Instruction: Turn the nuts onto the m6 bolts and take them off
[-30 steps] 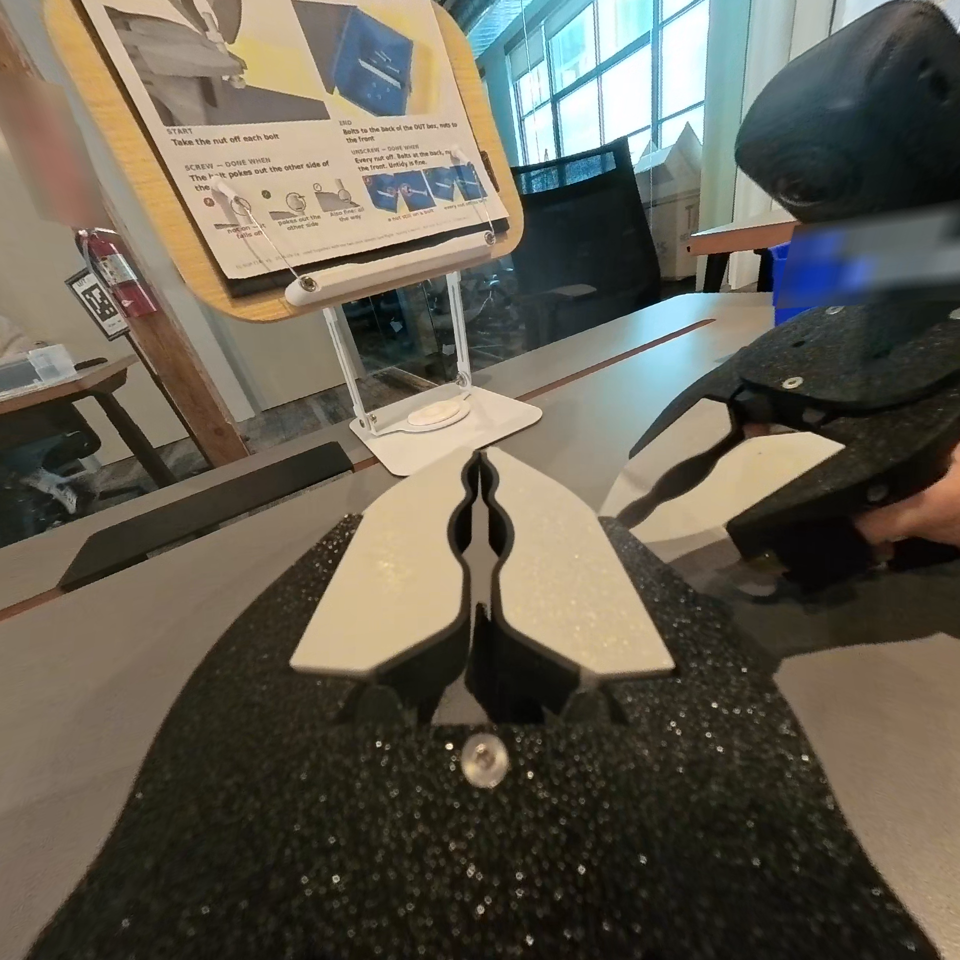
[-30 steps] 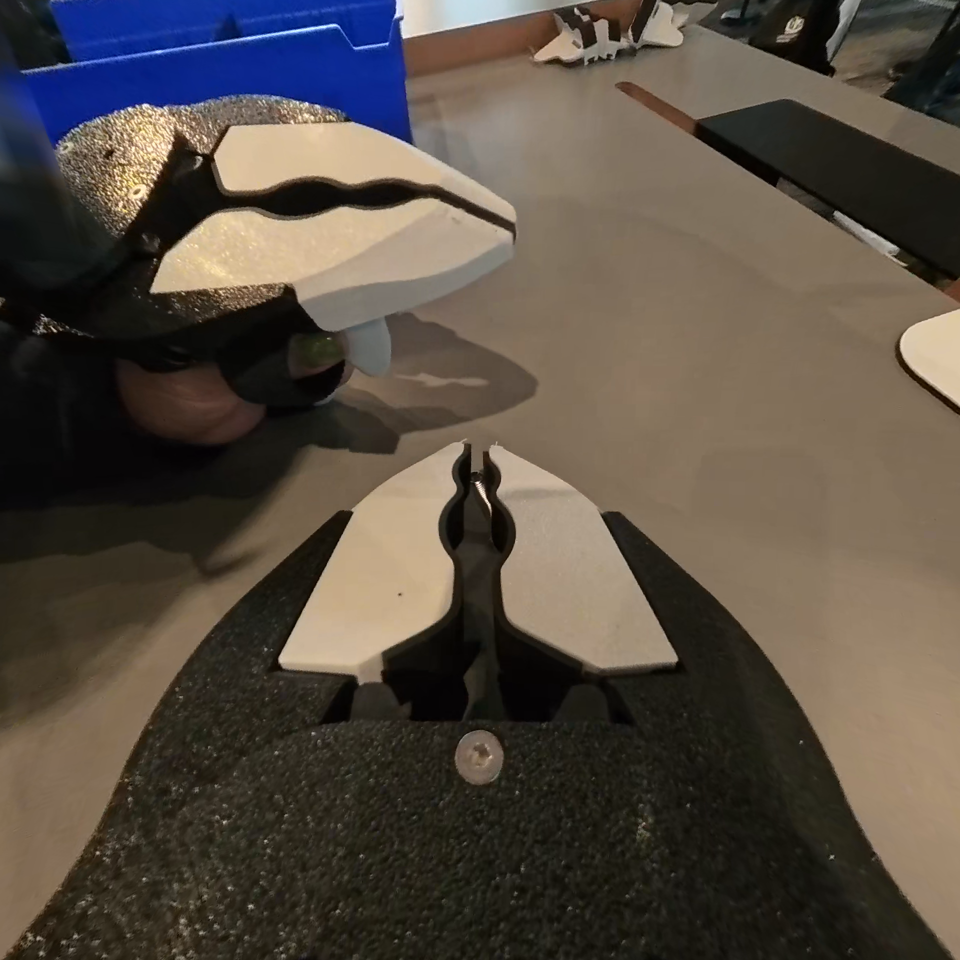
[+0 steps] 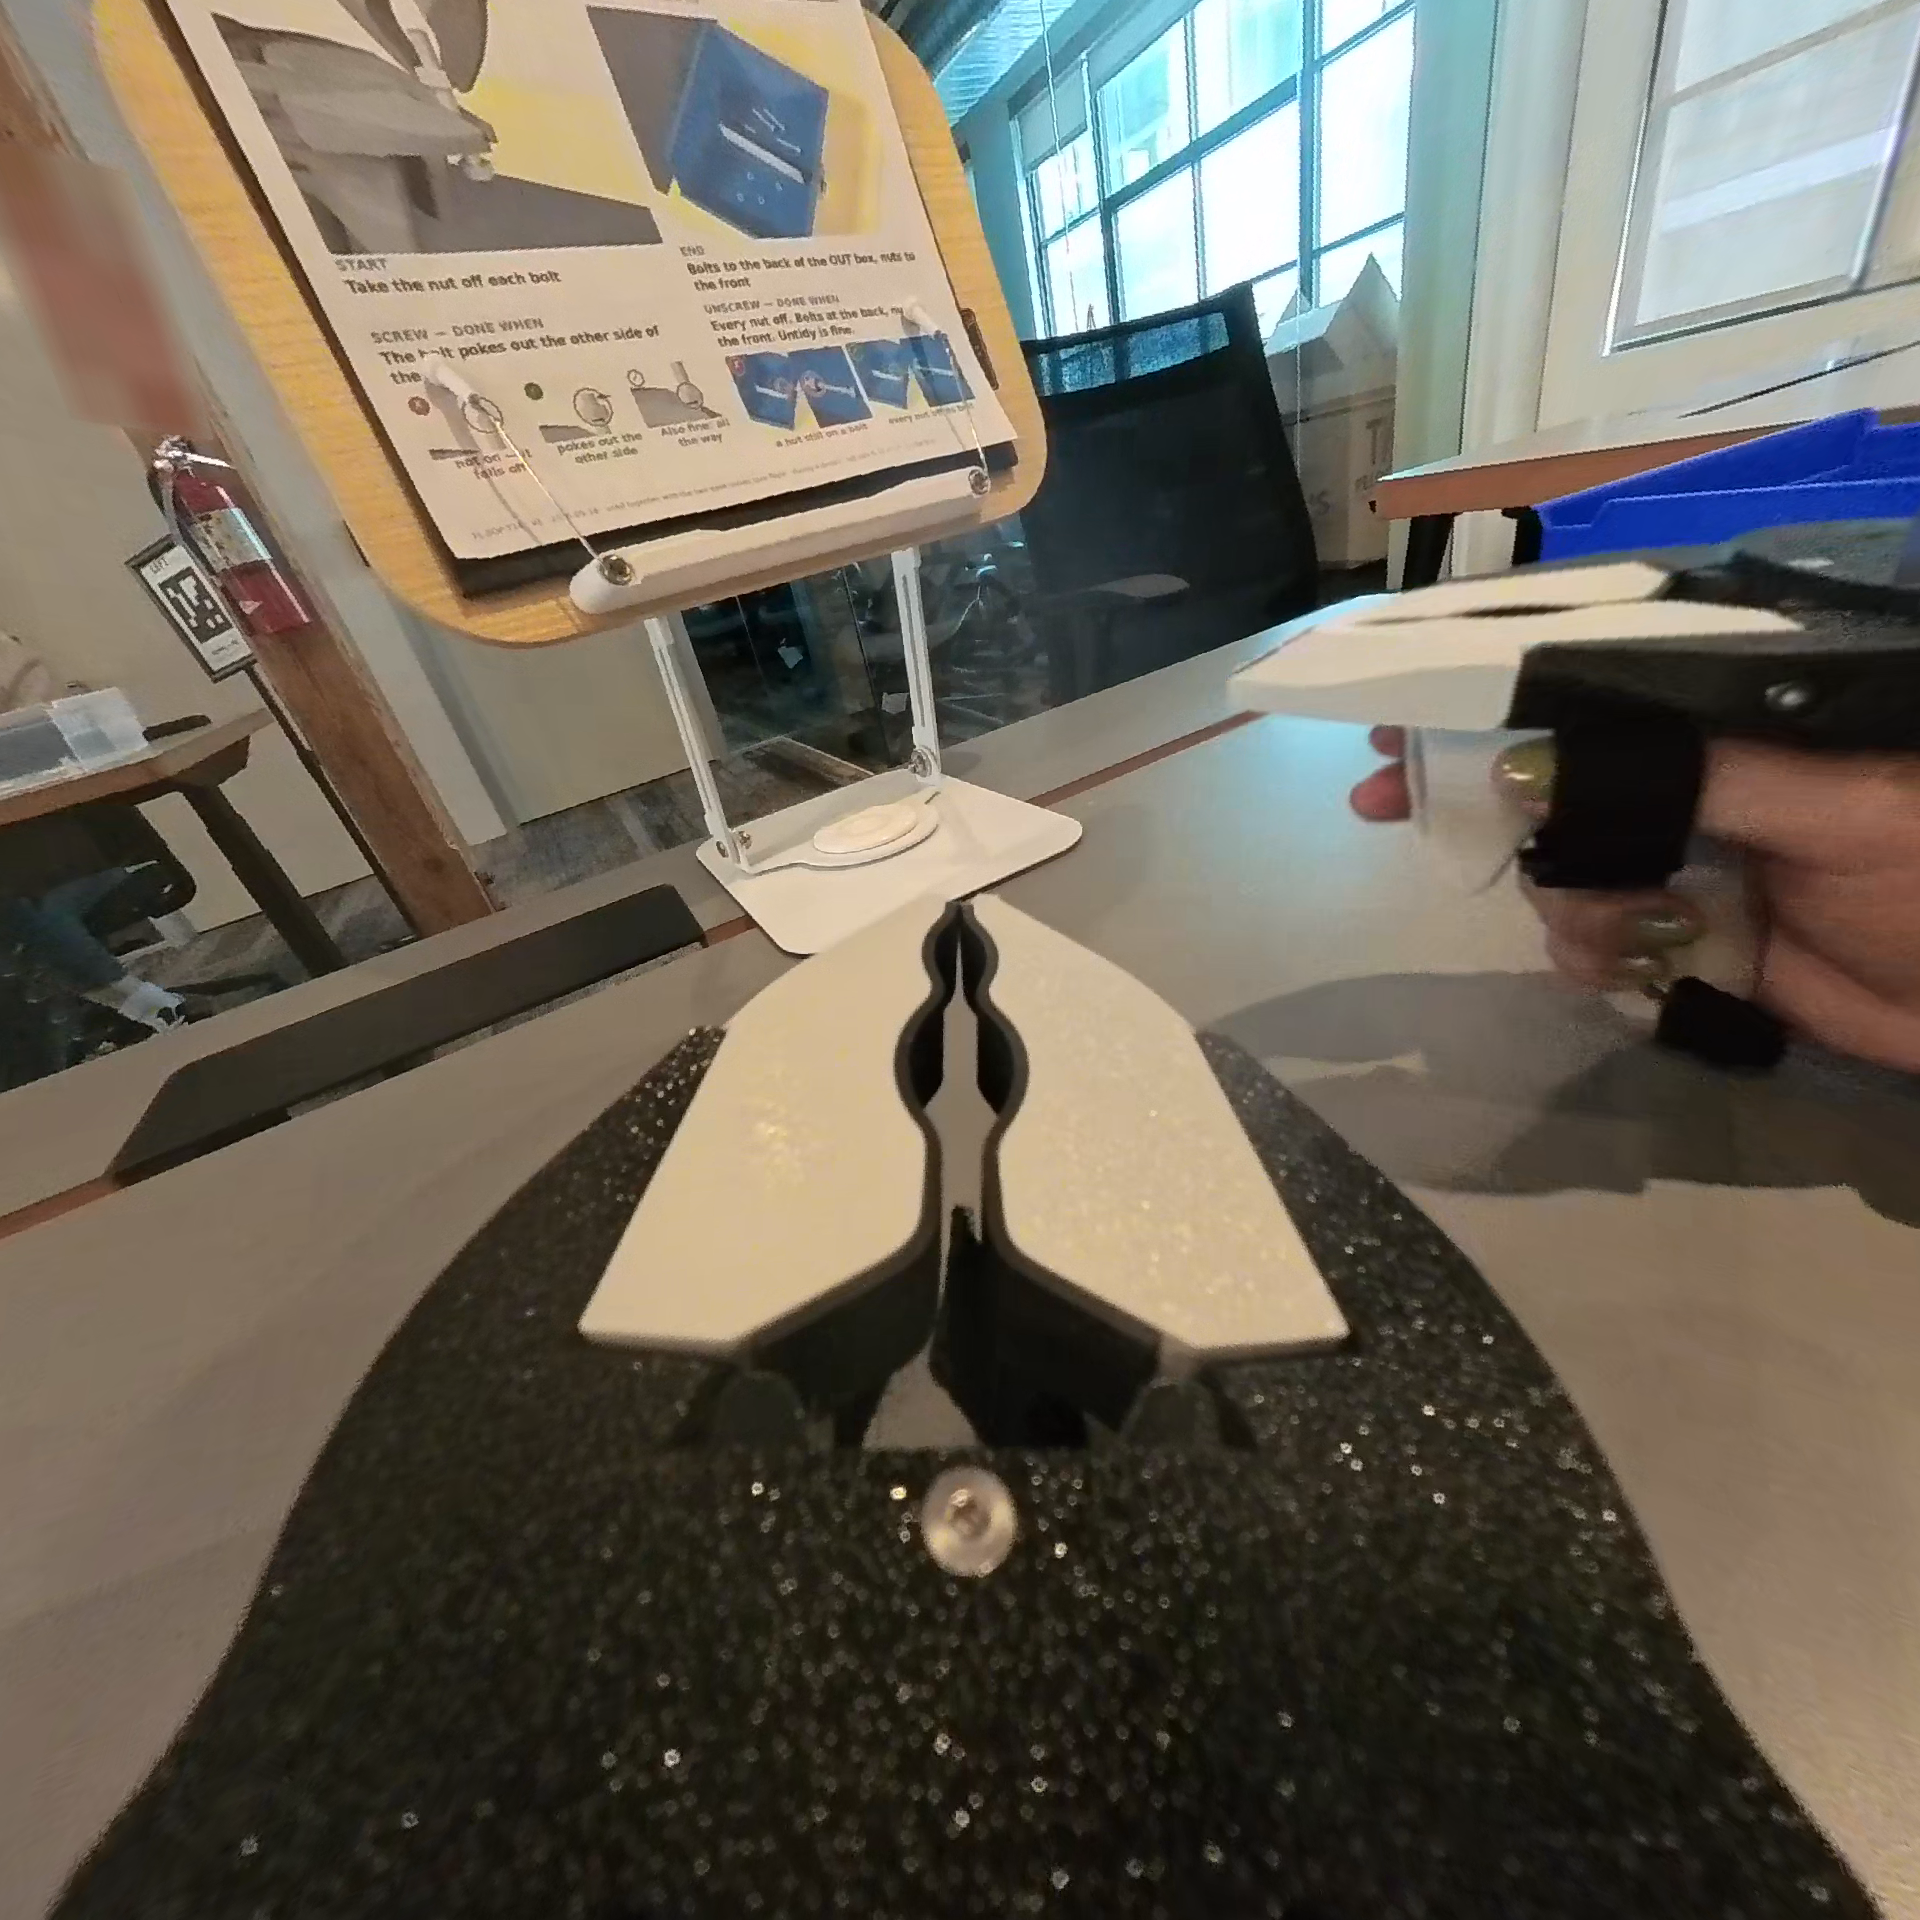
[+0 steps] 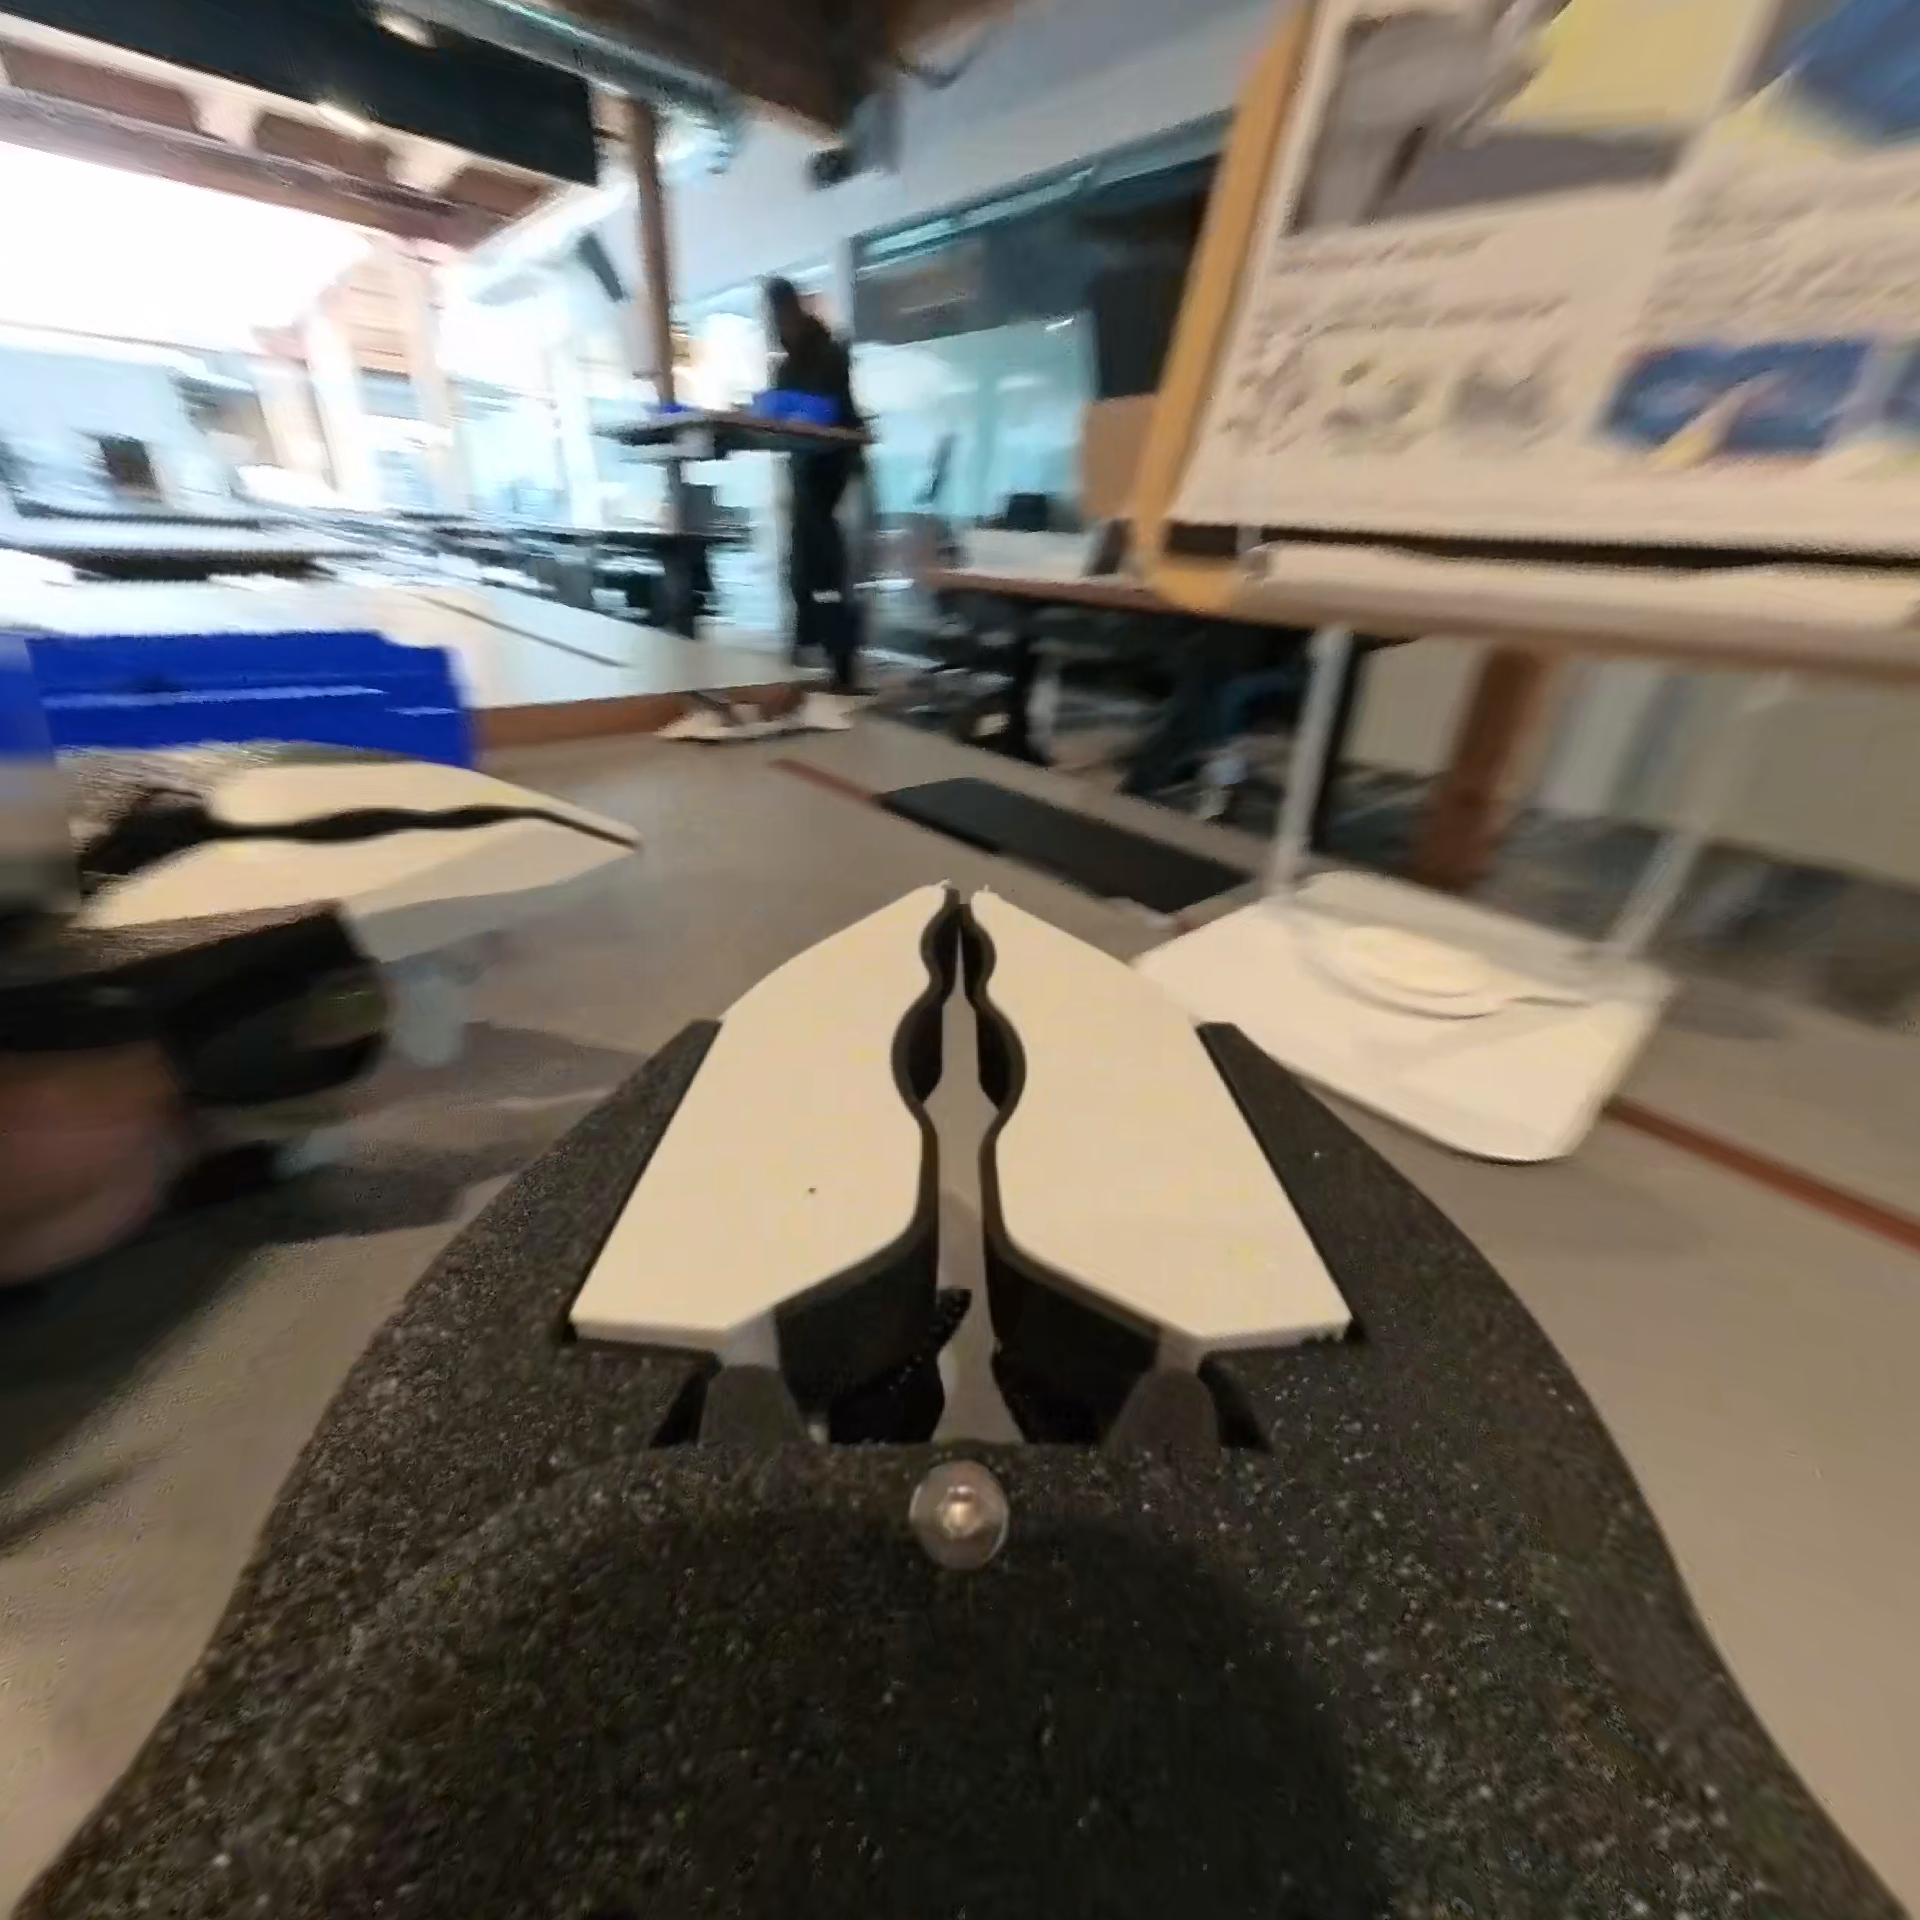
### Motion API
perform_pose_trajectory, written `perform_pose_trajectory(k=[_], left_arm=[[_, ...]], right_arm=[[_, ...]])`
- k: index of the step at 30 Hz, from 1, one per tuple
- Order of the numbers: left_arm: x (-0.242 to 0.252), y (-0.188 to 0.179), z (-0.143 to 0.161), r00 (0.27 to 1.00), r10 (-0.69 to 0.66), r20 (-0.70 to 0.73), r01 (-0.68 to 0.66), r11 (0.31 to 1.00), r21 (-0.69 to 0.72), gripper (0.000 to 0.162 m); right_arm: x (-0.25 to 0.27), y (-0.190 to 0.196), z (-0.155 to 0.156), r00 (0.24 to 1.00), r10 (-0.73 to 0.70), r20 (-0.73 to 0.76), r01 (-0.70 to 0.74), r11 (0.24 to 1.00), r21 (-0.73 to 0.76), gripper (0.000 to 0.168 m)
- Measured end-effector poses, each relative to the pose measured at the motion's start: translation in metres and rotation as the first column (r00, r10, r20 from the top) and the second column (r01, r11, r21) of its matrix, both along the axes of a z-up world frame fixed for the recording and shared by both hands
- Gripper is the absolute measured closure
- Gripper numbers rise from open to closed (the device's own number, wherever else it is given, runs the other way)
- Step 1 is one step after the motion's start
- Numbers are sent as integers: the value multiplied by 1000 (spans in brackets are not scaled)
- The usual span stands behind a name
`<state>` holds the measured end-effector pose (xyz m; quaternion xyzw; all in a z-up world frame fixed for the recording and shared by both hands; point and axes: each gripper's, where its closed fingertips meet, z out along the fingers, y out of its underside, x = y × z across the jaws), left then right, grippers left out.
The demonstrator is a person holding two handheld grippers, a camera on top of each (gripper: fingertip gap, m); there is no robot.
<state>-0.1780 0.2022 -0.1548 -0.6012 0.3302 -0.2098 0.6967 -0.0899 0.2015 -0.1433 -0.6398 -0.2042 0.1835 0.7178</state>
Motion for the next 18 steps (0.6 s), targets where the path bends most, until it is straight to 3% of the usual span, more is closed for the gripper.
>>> perform_pose_trajectory(k=[2,4,14,18], left_arm=[[0,0,0,1000,1,1,-1,1000,-1,162],[0,0,0,1000,0,2,0,1000,-2,162],[-2,1,2,1000,19,11,-19,1000,2,162],[-8,-17,34,999,34,16,-36,990,137,162]], right_arm=[[15,5,1,984,-157,82,153,986,62,168],[19,8,0,965,-227,132,216,972,91,168],[22,3,0,922,-338,187,299,932,205,168],[25,-1,1,906,-366,213,315,918,241,168]])
